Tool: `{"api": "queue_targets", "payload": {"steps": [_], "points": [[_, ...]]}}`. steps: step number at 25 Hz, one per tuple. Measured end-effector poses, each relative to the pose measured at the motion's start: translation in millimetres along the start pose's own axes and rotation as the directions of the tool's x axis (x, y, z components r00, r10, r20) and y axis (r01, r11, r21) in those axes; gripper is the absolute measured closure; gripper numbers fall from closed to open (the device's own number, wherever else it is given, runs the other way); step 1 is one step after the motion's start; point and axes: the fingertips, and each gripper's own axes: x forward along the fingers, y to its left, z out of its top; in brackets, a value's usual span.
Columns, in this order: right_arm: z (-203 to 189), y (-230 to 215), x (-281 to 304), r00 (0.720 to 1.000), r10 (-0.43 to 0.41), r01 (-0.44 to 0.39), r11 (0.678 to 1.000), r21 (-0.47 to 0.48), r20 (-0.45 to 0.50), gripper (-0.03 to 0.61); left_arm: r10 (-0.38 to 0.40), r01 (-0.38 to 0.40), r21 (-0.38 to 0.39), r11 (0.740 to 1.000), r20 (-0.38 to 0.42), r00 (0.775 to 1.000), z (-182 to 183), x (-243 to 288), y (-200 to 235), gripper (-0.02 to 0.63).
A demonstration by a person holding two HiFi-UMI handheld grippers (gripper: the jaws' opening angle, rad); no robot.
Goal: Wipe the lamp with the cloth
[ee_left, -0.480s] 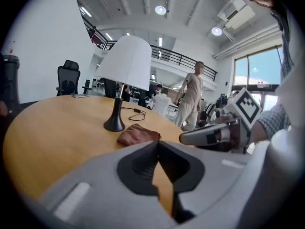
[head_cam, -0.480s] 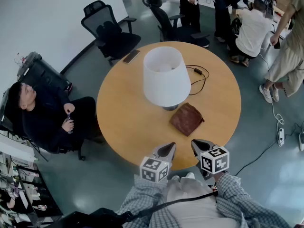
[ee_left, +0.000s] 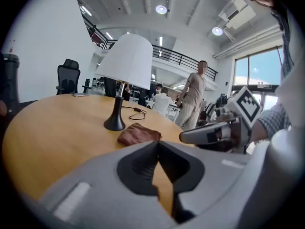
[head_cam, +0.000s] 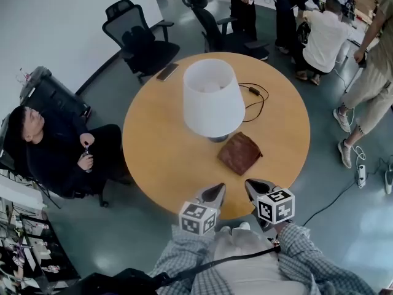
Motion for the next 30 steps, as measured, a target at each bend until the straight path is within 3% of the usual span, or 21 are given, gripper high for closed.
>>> {"api": "queue_targets", "payload": {"steps": [11,22,30], "points": [[3.3,-8.8,-1.0,1.000,-0.025,0.024,0.999,0.045,0.017,0.575,0.010,-0.010,-0.016,1.000,0.008,1.000,0.3,0.5,4.9,0.615],[4.3,-25.0,-11.5,1.000,-0.008,0.007,0.998,0.056,0.018,0.575,0.084,-0.081,-0.063,0.995,0.033,0.996,2.2,-4.2,9.5,0.615],[3.2,-43.5,-23.8,1.000,-0.002,0.001,0.999,0.047,0.015,0.575,0.151,-0.140,-0.144,0.980,0.072,0.986,0.7,-11.2,4.8,0.615]]}}
